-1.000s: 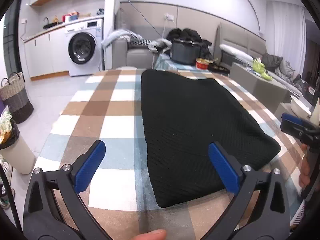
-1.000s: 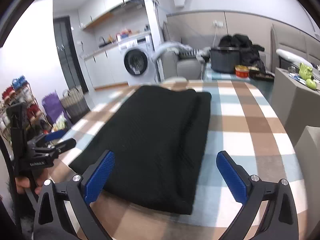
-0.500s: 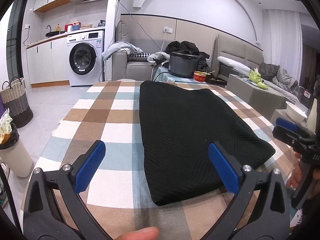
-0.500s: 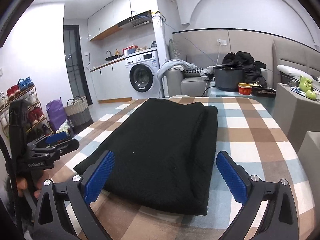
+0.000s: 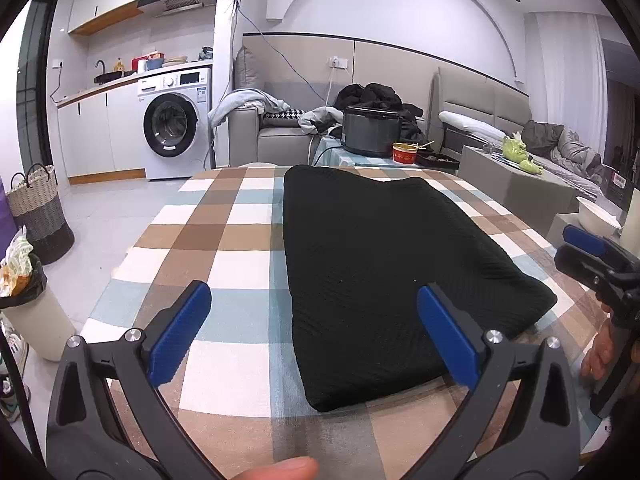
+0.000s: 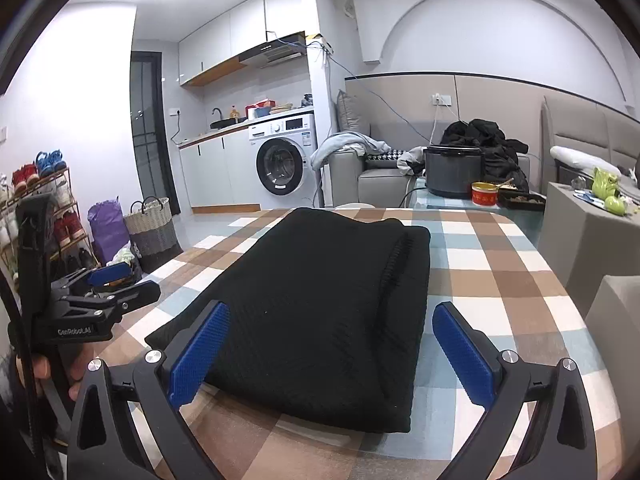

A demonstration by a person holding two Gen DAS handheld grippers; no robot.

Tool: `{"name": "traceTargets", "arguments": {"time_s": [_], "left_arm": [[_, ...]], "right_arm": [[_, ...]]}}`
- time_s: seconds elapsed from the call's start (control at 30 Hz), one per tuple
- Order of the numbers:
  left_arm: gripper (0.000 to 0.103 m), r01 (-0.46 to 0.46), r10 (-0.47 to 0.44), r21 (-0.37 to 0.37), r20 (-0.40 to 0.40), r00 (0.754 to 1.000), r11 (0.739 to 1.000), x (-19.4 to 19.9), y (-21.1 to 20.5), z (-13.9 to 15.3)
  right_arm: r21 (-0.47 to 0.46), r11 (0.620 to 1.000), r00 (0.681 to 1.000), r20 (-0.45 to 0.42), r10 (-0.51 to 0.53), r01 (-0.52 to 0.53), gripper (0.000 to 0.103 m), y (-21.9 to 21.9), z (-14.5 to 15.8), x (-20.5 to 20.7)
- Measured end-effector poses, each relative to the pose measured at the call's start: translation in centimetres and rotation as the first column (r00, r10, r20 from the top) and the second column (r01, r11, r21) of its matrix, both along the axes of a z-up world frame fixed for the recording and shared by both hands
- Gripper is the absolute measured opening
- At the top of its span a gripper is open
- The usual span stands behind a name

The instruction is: Fold small clothes

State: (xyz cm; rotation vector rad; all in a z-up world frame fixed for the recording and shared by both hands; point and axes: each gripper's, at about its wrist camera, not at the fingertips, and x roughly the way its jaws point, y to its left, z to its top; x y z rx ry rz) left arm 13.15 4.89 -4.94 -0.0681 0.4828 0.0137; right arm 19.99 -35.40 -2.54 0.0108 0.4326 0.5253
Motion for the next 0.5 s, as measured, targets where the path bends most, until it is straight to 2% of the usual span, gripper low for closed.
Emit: {"name": "traceTargets", "arguments": {"time_s": [0.5], "left_arm": [[0.102,0.01,-0.01,-0.003,-0.002,1.0,1.0,0.08,0.2,-0.07]], "right_arm": [[0.004,1.0,1.0,0.001,0.002,-0.002,0.103,-0.29,-0.03,0.0]]}}
